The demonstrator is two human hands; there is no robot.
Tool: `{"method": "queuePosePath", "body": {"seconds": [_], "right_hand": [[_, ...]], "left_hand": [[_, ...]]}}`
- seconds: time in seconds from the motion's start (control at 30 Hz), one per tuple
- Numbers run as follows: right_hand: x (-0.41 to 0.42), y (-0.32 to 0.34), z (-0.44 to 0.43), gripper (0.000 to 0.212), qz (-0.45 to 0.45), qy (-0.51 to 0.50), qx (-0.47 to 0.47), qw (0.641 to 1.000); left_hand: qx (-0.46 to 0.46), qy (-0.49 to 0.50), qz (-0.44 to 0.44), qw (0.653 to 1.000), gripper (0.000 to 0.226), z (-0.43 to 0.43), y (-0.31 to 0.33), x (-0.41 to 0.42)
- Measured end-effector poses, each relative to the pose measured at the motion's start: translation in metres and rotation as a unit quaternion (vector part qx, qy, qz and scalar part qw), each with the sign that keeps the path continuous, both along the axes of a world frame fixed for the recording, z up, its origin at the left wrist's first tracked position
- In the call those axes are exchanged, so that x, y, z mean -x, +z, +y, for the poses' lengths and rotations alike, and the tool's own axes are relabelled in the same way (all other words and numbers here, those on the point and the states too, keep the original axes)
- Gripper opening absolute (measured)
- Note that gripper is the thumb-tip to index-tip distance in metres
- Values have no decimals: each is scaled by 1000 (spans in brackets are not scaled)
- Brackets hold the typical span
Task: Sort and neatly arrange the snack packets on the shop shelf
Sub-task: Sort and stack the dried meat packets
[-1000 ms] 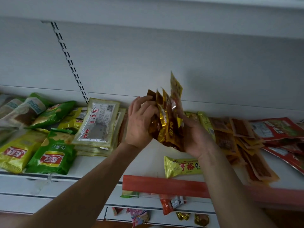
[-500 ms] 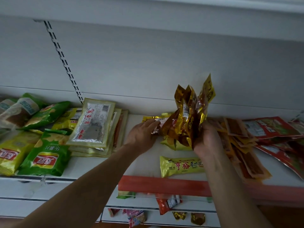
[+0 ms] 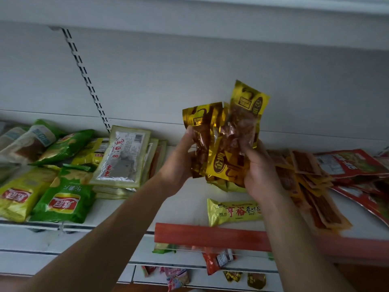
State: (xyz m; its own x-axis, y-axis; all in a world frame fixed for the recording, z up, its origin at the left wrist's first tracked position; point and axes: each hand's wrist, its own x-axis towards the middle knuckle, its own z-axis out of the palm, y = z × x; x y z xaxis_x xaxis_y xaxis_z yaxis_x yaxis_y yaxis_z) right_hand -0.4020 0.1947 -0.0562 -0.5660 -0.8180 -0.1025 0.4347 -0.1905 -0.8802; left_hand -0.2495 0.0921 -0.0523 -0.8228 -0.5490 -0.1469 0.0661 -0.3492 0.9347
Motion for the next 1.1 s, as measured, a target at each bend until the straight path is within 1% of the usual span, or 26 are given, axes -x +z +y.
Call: {"method": "queuePosePath", "body": {"seconds": [0.03, 0.1, 0.17, 0.2, 0.3, 0.33, 0.4, 0.5, 0.6, 0.73, 0.8, 0.93, 1.03, 1.1], "right_hand": [[-3, 1, -2, 36, 20, 7, -1, 1000], [-13, 1, -8, 36, 79, 23, -17, 997], [-22, -2, -14, 41, 158, 19, -43, 986], [-26, -3, -17, 43, 182, 15, -40, 982], [-28, -3, -19, 49, 217, 18, 2, 976], [-28, -3, -19, 52, 234, 27, -4, 972], [-30, -9, -18, 58, 266, 58, -51, 961], [-40, -28, -13, 56, 262, 122, -119, 950], [-49, -36, -11, 58, 284, 117, -129, 943], [-50, -37, -12, 64, 291, 107, -114, 944], [-53, -38, -12, 63, 307, 95, -100, 942], [-58, -41, -15, 64, 329, 90, -85, 936], [-58, -41, -15, 62, 319, 75, -68, 942], [-57, -39, -15, 55, 311, 50, -51, 948]], "left_hand": [[6, -23, 2, 1000, 63, 1, 3, -2], [20, -33, -11, 999, 64, 4, 4, -3], [34, 4, -30, 999, 67, 5, 4, -2], [45, 25, -30, 998, 66, 4, 2, -2], [101, 61, 9, 993, 60, -5, -2, -12], [123, 66, 15, 990, 59, -8, -4, -17], [159, 73, 1, 985, 65, -11, -13, -26], [161, 50, -52, 984, 82, -5, -36, -37], [188, 47, -63, 979, 91, 3, -53, -43], [198, 86, -1, 976, 83, 5, -61, -44], [199, 93, -1, 976, 79, 6, -64, -43], [162, 94, -3, 982, 68, 8, -68, -40], [173, 116, 9, 978, 65, 7, -68, -40], [185, 116, 23, 976, 61, 8, -65, -41]]}}
